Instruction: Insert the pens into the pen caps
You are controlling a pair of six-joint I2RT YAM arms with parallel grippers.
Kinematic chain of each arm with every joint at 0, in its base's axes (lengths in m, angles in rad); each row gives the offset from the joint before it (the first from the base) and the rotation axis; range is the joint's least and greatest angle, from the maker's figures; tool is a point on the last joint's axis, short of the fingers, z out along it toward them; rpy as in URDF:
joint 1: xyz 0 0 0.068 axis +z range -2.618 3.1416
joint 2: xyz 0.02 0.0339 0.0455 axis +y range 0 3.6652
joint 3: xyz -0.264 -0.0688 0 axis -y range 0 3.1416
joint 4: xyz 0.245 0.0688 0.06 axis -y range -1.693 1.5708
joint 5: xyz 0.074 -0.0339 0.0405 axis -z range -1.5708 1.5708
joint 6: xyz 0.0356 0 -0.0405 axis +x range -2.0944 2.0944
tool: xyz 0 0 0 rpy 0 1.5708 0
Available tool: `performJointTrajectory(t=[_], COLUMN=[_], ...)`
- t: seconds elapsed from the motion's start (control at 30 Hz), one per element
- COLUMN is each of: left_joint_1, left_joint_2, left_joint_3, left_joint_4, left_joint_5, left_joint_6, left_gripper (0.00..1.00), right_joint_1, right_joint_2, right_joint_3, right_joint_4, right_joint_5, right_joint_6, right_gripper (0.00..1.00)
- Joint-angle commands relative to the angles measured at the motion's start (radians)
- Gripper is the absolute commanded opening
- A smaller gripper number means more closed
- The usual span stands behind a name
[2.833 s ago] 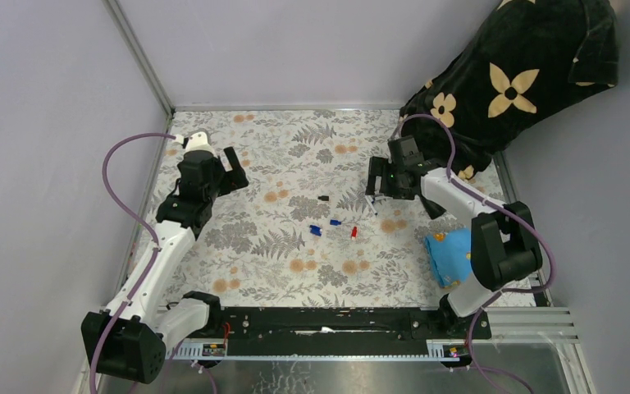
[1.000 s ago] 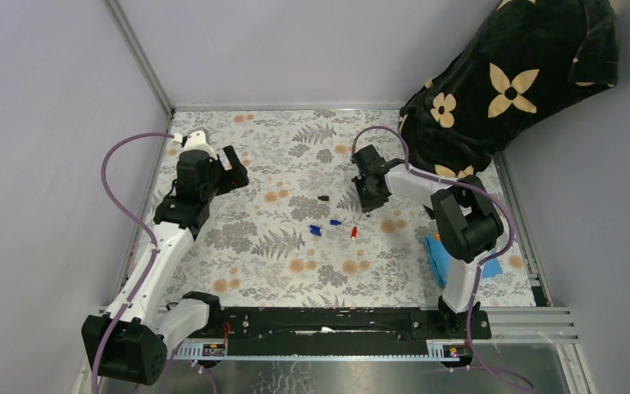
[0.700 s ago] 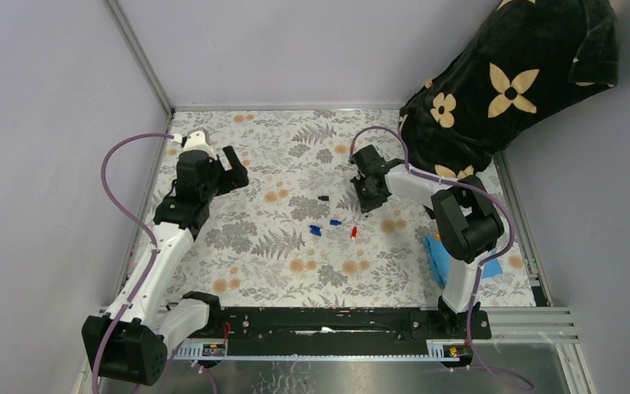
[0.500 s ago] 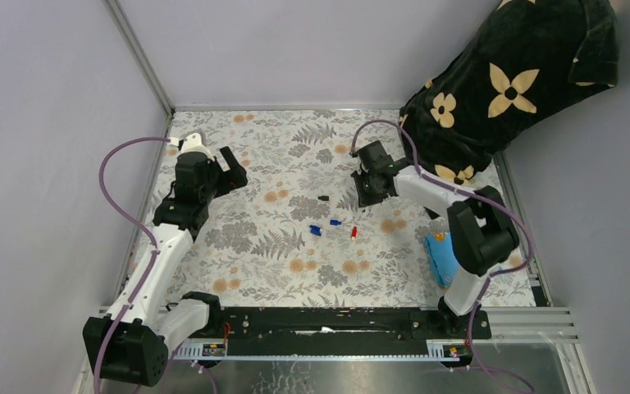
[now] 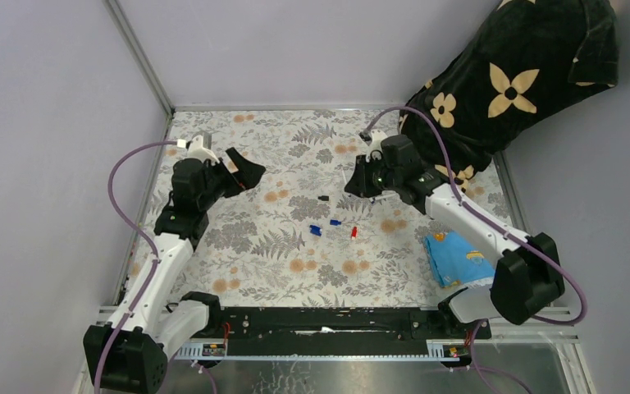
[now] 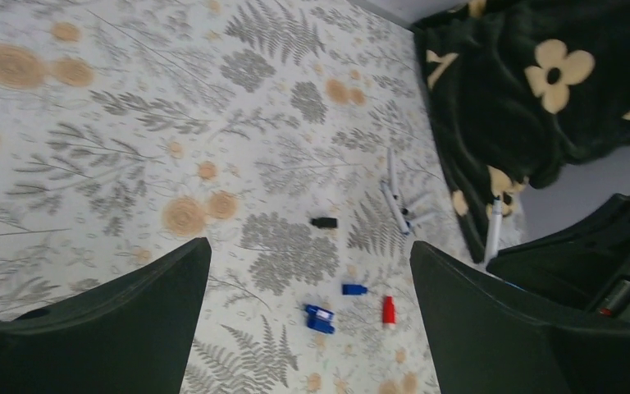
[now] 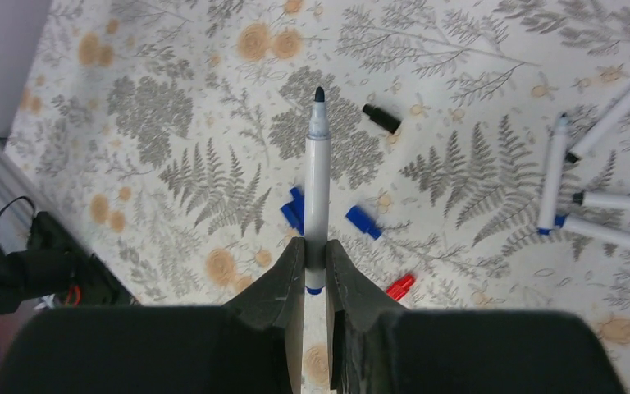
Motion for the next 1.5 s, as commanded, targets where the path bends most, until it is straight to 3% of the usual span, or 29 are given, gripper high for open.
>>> performJointTrajectory(t=[0.0,0.3,0.57,1.2,1.47], left_joint_1=[0.000,-0.133,-0.244,-0.263,-0.283], left_joint_2=[-0.048,-0.093,-0.064,-0.052,-0.007], left_joint_3=[-0.072,-0.099,-0.117,-0.138,-0.126], left_joint_4=[0.181,0.218,0.274,0.395,0.444], left_joint_5=[0.187,0.129,0.066,0.117,0.166], left_joint_6=[-0.107,-0.070,-0.106,-0.163,-0.181], left_gripper=[0.98,0.98,0.99,0.98,0.87], right_joint_1=[0.012,0.073,0.129,0.202,0.212], right_joint_2=[-0.116,-0.234,-0.231,-0.222,-0.174], right_joint_3=[-0.095,-0.220,-0.234,-0.246,-0.209], right_joint_4=[0.136,0.268,0.311,0.464,0.492], right_joint_5=[-0.114,-0.085,-0.063,-0.044,-0.045], right_joint_6=[0.125,0.221,0.246,0.276,0.288], right_gripper=[0.07,0.07,0.07,0.07,0.08])
